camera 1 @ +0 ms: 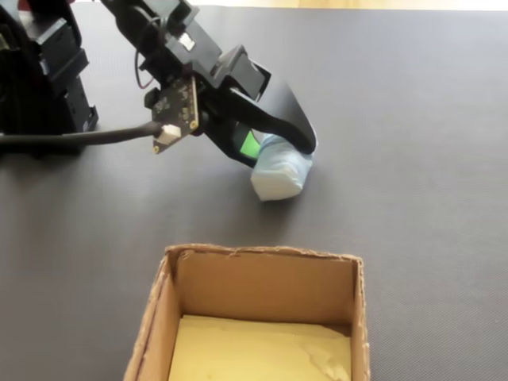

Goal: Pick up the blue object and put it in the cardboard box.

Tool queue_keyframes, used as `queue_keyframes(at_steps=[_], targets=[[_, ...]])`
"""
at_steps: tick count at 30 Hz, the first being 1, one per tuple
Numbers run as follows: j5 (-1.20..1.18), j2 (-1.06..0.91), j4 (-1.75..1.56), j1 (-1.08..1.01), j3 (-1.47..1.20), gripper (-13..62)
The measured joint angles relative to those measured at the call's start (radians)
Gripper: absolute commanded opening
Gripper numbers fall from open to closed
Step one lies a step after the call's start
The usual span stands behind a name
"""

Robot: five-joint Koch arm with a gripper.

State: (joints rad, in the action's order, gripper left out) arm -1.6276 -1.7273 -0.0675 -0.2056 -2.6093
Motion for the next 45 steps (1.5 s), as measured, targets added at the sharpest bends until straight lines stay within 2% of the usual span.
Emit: queue_keyframes(at_steps=[6,18,25,31,35,36,37,39,41,45], targets=[[-0.002,-0.247,-0.084,-0.031,-0.176,4.4],[0.055,-0.543,-0.15,-0.084,-0.229,4.5],[0.132,-0.541,-0.152,-0.215,-0.202,4.5],[0.173,-0.39,-0.152,-0.351,0.037,4.5],[0.189,-0.179,-0.152,-0.428,0.238,4.6],[0.189,-0.179,-0.15,-0.428,0.238,4.6],[0.196,-0.181,-0.14,-0.469,0.368,4.6],[0.199,-0.023,-0.14,-0.523,0.479,4.6],[0.212,0.112,-0.117,-0.571,0.505,4.6],[0.215,0.169,-0.104,-0.606,0.535,5.0]])
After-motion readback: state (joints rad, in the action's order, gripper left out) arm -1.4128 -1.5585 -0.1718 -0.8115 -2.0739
